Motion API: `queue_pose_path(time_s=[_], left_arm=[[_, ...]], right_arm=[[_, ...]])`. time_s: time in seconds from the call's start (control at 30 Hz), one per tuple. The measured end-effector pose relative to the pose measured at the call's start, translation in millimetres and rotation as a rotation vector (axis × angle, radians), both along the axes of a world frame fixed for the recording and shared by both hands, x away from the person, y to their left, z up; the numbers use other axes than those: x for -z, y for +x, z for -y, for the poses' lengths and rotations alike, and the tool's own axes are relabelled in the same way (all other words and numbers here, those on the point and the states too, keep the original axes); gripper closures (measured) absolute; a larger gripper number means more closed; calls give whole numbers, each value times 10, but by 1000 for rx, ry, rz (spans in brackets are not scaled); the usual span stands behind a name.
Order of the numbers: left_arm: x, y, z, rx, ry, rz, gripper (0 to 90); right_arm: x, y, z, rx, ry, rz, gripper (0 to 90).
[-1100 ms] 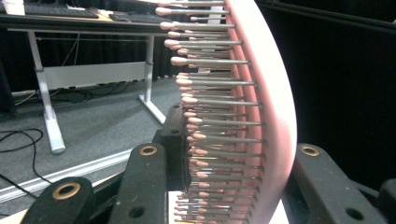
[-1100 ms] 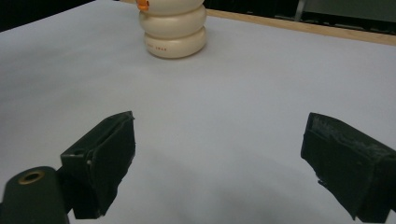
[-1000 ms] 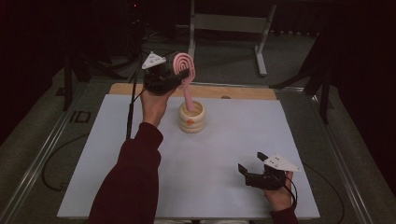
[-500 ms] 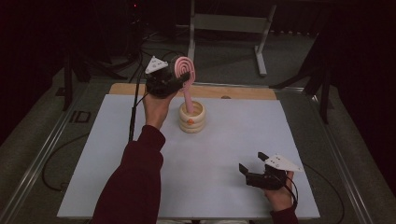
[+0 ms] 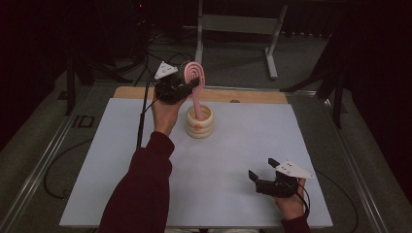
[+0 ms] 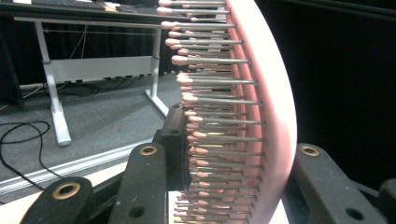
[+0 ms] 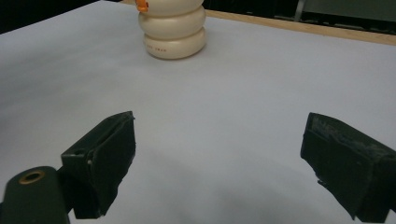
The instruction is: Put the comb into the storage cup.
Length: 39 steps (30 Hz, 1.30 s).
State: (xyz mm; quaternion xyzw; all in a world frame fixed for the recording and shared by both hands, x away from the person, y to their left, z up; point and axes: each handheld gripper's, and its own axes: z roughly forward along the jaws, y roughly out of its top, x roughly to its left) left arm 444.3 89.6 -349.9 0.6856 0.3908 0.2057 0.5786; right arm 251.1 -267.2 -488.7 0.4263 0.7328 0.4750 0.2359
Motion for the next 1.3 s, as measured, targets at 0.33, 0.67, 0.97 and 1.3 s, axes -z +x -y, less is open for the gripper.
queue_pose_path(time_s=[0.33,0.67,0.97,1.3], left_arm=[[86,0,52,5,19,-10,636],[165,5,72,2,28,-23,636],[296,18,39,-10,24,-49,636],[403,25,89,-4,39,-65,636]], right_arm=[[0,0,-1,-2,3,4,104],[2,0,-2,-1,3,5,104],[6,2,-6,-2,2,3,104],[9,4,-4,-3,5,0,104]])
